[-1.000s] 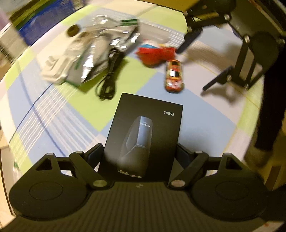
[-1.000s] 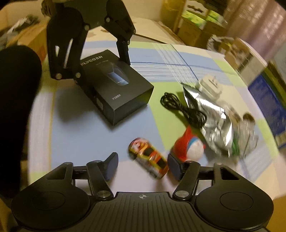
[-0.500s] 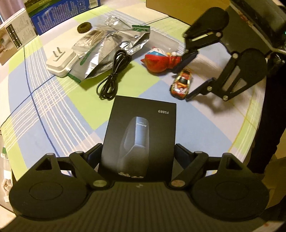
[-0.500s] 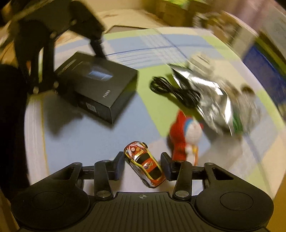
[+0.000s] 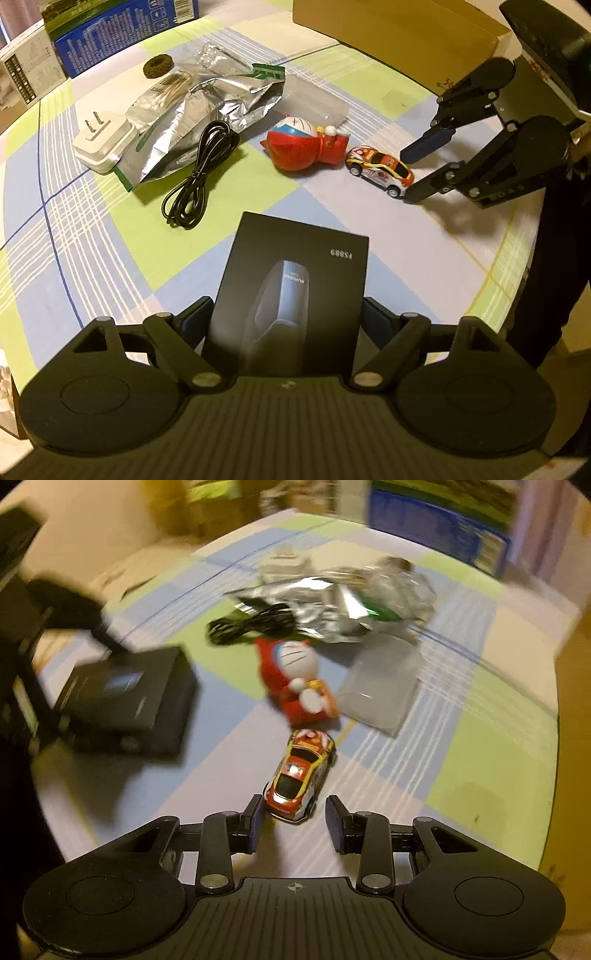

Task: Organize objects
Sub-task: 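Grasp the orange-yellow toy car with the right gripper while the left gripper holds the black box, then carry the black box in the left gripper and the car in the right gripper over the cardboard box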

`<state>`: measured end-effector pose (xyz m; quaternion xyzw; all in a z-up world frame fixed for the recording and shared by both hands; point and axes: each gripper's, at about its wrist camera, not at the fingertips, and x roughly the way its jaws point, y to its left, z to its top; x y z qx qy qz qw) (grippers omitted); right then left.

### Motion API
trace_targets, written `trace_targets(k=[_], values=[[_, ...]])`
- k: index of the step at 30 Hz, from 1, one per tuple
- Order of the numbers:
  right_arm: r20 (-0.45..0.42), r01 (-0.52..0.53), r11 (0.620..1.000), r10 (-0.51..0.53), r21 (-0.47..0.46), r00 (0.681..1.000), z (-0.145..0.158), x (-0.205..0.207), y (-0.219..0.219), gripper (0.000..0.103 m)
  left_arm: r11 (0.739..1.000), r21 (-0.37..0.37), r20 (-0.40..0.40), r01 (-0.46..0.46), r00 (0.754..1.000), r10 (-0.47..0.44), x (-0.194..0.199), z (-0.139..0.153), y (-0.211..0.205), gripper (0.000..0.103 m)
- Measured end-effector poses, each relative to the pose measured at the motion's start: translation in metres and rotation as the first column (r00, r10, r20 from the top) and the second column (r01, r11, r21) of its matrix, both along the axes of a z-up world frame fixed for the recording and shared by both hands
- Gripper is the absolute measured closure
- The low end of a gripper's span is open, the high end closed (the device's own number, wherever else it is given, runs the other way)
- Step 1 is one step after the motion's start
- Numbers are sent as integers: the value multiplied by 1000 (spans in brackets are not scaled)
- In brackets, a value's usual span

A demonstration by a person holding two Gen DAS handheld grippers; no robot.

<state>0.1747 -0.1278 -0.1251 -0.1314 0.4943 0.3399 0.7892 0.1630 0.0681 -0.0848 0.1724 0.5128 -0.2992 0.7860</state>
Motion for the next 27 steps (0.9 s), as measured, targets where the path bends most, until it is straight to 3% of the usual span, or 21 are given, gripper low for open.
trace_targets(k=[11, 18, 27], values=[[54, 218, 975, -221, 44, 974, -6, 5, 13, 68, 999, -10, -7, -43, 999, 42, 0, -2, 0, 21], [123, 190, 981, -184, -36, 975, -8, -1, 25, 70, 995, -15, -6, -104, 995, 103, 4, -3, 1, 23], [111, 202, 979, -199, -8, 974, -7, -12, 14, 76, 988, 1, 12, -153, 988, 153, 4, -6, -9, 24]])
